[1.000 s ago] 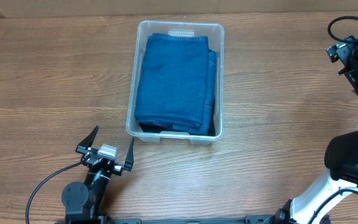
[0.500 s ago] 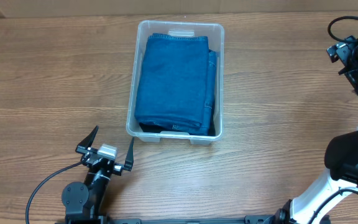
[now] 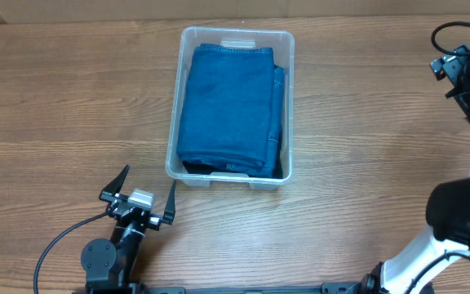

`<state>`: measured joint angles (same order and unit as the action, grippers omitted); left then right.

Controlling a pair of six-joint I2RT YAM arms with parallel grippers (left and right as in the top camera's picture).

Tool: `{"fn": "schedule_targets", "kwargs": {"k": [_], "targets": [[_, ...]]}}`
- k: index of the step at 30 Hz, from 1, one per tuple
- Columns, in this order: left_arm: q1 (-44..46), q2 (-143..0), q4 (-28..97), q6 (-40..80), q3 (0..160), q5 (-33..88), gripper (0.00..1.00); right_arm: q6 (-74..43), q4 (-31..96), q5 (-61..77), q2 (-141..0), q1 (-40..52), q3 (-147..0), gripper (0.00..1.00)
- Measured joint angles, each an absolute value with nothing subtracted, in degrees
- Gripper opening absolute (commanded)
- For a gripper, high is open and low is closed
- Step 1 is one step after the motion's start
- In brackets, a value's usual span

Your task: Pack container

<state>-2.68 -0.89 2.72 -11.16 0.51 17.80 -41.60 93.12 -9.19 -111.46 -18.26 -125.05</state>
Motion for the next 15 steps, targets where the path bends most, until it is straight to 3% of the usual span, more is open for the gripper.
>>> {"fn": "schedule_targets", "kwargs": {"k": [9, 12, 15], "targets": [[-2.7, -0.9, 2.7, -11.1, 0.5, 17.8, 1.0, -41.8, 93.1, -9.2, -87.8, -8.9, -123.4, 1.0], [-2.7, -0.9, 2.7, -11.1, 0.5, 17.8, 1.0, -41.7, 92.7, -9.3, -78.4, -1.4, -118.3, 1.0], [-2.7, -0.9, 2.7, -11.2, 0.5, 17.8, 1.0, -41.8, 90.1, -10.9, -70.8, -0.3, -111.1, 1.0]]}}
